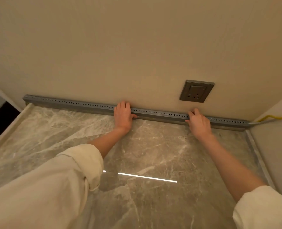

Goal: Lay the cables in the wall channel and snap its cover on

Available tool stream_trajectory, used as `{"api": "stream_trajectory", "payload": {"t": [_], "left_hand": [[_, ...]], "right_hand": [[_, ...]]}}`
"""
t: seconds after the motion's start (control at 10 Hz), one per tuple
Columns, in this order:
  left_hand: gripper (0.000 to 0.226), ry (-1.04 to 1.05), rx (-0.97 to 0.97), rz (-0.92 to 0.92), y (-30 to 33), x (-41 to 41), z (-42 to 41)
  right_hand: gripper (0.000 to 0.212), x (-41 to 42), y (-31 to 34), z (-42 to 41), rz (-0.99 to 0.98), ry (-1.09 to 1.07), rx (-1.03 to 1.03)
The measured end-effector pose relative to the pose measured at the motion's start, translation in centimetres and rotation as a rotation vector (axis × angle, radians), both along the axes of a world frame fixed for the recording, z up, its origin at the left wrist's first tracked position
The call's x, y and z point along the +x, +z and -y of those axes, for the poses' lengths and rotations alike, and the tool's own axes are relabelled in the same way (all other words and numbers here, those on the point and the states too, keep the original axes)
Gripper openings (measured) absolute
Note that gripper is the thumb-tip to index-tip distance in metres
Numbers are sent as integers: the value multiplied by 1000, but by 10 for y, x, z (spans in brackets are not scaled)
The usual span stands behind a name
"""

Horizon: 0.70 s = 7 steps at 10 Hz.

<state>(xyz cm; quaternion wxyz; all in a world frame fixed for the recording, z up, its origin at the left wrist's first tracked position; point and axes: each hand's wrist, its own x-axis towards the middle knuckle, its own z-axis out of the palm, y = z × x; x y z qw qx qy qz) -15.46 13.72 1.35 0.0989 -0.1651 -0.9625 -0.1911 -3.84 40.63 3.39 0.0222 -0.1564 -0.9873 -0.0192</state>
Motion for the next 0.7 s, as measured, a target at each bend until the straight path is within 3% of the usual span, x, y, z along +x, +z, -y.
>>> {"api": "stream_trajectory", "payload": {"t": [0.1,0.3,0.7], "left_hand": [[49,5,32,11,0,-1,3],[44,-59,-49,-34,-8,0,8],[36,-91,-2,-59,0,-6,32]], "right_hand": [[27,1,0,6,-13,-47,0],[31,4,-4,25,-29,-159,-4],[29,6,-4,64,-113,-48,-41]]}}
